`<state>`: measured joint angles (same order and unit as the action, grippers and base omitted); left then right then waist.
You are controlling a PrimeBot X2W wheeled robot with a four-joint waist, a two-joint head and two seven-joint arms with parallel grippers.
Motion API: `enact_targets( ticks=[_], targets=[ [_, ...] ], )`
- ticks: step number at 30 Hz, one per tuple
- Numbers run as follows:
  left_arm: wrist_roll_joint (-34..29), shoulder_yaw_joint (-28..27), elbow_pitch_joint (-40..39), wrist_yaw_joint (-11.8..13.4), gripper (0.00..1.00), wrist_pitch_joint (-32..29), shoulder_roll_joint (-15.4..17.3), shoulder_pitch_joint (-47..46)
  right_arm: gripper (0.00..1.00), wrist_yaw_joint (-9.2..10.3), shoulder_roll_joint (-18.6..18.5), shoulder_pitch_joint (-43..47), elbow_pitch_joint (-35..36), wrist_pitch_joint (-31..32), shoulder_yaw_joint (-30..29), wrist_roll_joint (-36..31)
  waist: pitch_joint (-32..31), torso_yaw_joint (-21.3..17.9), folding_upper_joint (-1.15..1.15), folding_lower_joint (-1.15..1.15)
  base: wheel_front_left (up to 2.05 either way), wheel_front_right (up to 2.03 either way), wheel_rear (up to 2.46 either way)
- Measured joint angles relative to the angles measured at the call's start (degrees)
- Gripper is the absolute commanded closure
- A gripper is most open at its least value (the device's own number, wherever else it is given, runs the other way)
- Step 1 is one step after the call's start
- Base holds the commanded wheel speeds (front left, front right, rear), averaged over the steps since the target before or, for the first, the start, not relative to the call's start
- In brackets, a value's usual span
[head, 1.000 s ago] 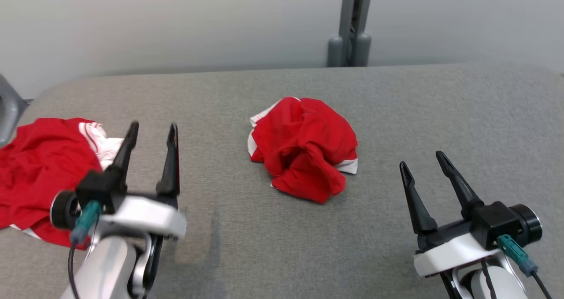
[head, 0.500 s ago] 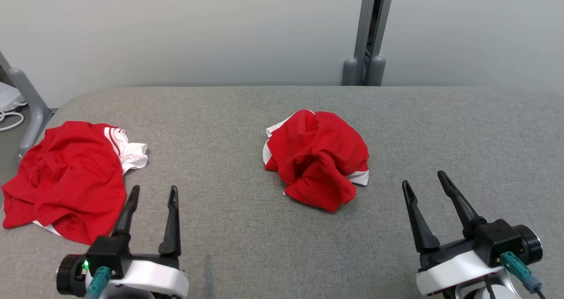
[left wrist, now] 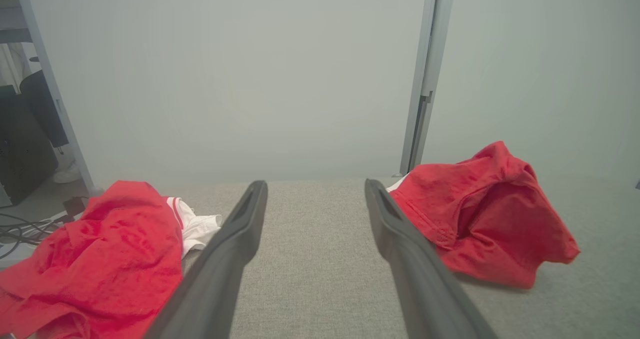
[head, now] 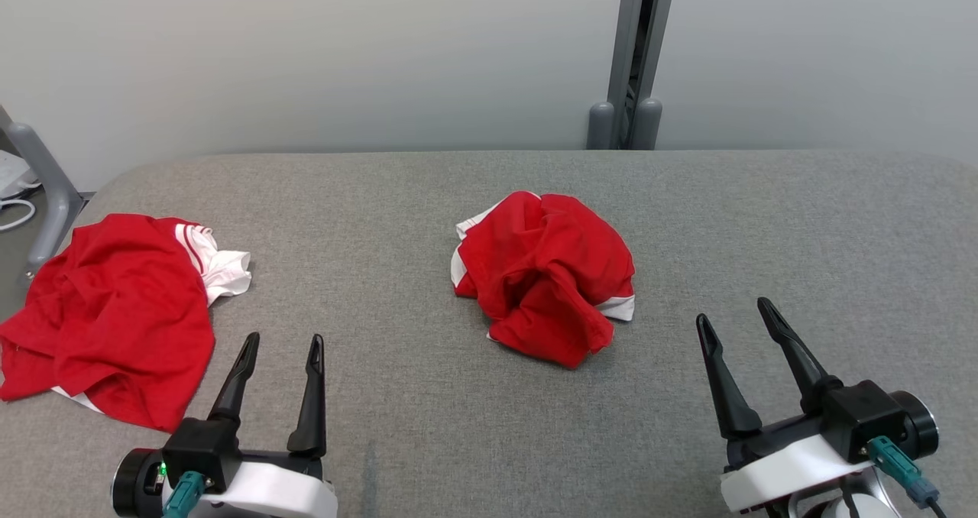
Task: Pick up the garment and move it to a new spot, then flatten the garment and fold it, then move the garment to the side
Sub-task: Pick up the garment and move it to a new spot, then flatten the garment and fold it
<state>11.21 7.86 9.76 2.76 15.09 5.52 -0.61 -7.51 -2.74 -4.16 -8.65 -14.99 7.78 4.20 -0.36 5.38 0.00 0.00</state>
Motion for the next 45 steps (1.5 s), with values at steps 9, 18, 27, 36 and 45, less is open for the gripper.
enact_targets(
  ticks=[9, 18, 27, 36, 45],
  targets=[
    [-1.31, -0.89, 1.00, -2.29, 0.00, 0.00, -1.40, -0.23, 0.00, 0.00, 0.01, 0.02, -1.45, 0.00, 0.53, 0.22, 1.17, 1.49, 0.00, 0.00, 0.00, 0.00, 0.00],
    [-1.46, -0.43, 1.16, -5.00, 0.00, 0.01, -2.37, -2.54, 0.00, 0.00, 0.08, -3.80, -9.65, 0.00, 2.69, -1.45, 4.25, 5.47, 0.00, 0.00, 0.00, 0.00, 0.00],
    [-1.57, 0.11, 2.04, -5.48, 0.00, 0.02, -2.60, -3.61, 0.00, 0.00, -0.23, -9.57, -18.40, -0.01, 2.74, -3.92, 6.98, 10.83, 0.00, 0.00, 0.00, 0.00, 0.00],
    [-1.63, -0.03, 2.50, -5.47, 0.00, 0.04, -2.67, -3.64, 1.00, 0.00, -0.13, -13.29, -27.71, 0.00, -0.19, -5.00, 7.69, 14.01, 0.00, 0.00, 0.00, 0.00, 0.00],
    [-1.44, 0.33, 2.55, -4.78, 0.00, 0.04, -2.74, -2.87, 1.00, 0.00, -0.16, -12.41, -20.49, 0.00, 9.87, 1.37, 4.88, 9.06, 0.00, 0.00, 0.00, 0.00, 0.00]
  ],
)
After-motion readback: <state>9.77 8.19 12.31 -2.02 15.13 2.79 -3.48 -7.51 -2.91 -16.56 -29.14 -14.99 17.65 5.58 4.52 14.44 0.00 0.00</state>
